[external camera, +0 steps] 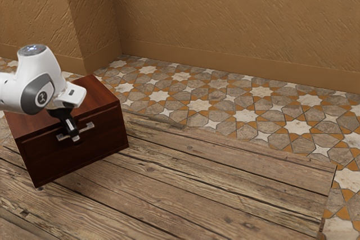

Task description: Pull the drawer handle with one arm to open the drawer

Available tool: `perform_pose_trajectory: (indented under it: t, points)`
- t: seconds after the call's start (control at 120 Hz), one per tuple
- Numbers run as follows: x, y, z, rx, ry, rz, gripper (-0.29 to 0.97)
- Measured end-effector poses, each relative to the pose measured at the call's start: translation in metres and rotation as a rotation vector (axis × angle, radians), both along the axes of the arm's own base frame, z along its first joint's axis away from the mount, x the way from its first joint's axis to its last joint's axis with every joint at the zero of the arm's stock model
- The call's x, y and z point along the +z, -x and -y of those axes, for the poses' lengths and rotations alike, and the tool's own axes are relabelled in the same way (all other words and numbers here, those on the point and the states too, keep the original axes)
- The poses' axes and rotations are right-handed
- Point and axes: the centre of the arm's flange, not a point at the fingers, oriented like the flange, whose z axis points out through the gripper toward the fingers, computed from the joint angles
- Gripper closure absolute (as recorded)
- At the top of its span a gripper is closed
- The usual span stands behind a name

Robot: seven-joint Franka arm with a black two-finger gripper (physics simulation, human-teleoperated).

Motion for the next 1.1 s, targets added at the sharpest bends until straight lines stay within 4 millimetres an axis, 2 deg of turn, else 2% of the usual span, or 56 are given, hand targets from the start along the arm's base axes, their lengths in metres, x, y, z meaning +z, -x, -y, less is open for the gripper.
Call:
perform_pose_trajectory:
  t: [0.1, 0.267, 0.525, 1.1]
  points:
    - [0.001, 0.004, 0.005, -0.008, 0.003, 0.000, 0.57]
    - [0.001, 0.012, 0.002, 0.002, 0.007, -0.002, 0.58]
    - [0.003, 0.011, 0.012, -0.017, 0.006, 0.000, 0.58]
    - [0.005, 0.026, 0.048, -0.074, 0.011, -0.001, 0.59]
